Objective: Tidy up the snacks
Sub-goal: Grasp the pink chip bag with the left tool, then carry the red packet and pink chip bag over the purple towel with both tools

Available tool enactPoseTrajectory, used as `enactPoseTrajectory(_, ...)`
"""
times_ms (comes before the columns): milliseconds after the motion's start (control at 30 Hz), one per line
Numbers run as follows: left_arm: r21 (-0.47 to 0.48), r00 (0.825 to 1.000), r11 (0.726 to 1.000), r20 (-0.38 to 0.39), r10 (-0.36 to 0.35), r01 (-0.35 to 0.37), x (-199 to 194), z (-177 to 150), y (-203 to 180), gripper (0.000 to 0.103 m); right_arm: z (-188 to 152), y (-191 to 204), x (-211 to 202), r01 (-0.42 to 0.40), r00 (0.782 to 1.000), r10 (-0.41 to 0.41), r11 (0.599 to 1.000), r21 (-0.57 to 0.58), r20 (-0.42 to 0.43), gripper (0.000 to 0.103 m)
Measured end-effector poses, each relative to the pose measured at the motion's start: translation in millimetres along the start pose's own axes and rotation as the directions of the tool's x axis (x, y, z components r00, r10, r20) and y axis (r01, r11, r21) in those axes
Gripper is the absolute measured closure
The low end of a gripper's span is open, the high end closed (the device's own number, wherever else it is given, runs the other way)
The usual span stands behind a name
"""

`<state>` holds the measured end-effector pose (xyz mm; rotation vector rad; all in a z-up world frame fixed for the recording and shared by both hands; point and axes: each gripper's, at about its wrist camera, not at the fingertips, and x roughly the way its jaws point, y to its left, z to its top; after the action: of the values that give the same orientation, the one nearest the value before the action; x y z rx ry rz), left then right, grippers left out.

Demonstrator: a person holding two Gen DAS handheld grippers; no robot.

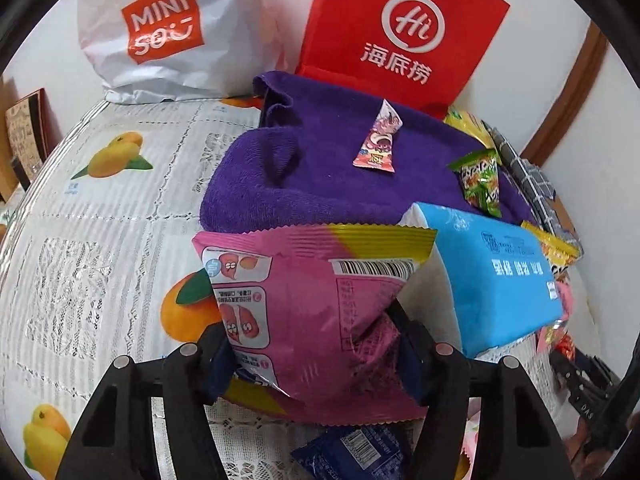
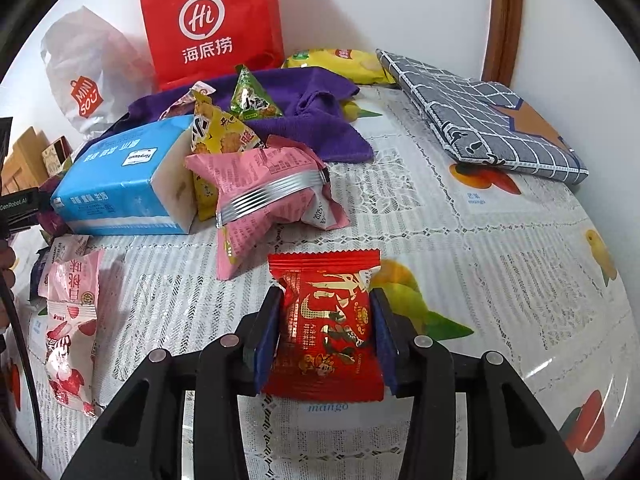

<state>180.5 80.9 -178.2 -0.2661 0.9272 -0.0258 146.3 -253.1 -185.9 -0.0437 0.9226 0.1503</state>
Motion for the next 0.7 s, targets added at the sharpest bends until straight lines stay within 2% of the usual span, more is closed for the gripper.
enactPoseTrajectory(200, -0.062, 0.998, 0.997, -0.017, -0.053, 0.052, 0.0, 5.2, 9.7, 0.038, 1.0, 2.5, 1.1, 0.007, 1.0, -0.007, 1.0, -0.009, -0.001, 0.057)
enactPoseTrajectory(333, -0.056, 0.999, 0.997, 0.0, -0.047, 0.047, -6.3, 3.6, 7.3, 0.039, 0.9, 1.2, 0.4, -0.003, 1.0, 0.003, 1.0, 0.001, 0.003, 0.061)
enactPoseTrajectory(433, -0.063, 0.997, 0.995, 0.011, -0.076, 0.076, -14.8, 2.7, 8.0, 0.04, 0.4, 1.6, -1.2, 0.007, 1.0, -0.007, 1.0, -0.002, 0.008, 0.063)
enactPoseTrajectory(533, -0.066, 0.997, 0.995, 0.024, -0.072, 0.074, -28.8, -0.1, 11.3, 0.04, -0.7, 4.6, -6.0, 0.02, 1.0, -0.02, 1.0, -0.021, 0.011, 0.063)
enactPoseTrajectory(700, -0.055, 0.998, 0.997, 0.043, -0.055, 0.057, -51.0, -2.1, 12.5, 0.04, 5.6, 10.9, -25.4, -0.013, 0.999, 0.014, 1.0, -0.01, 0.042, 0.063)
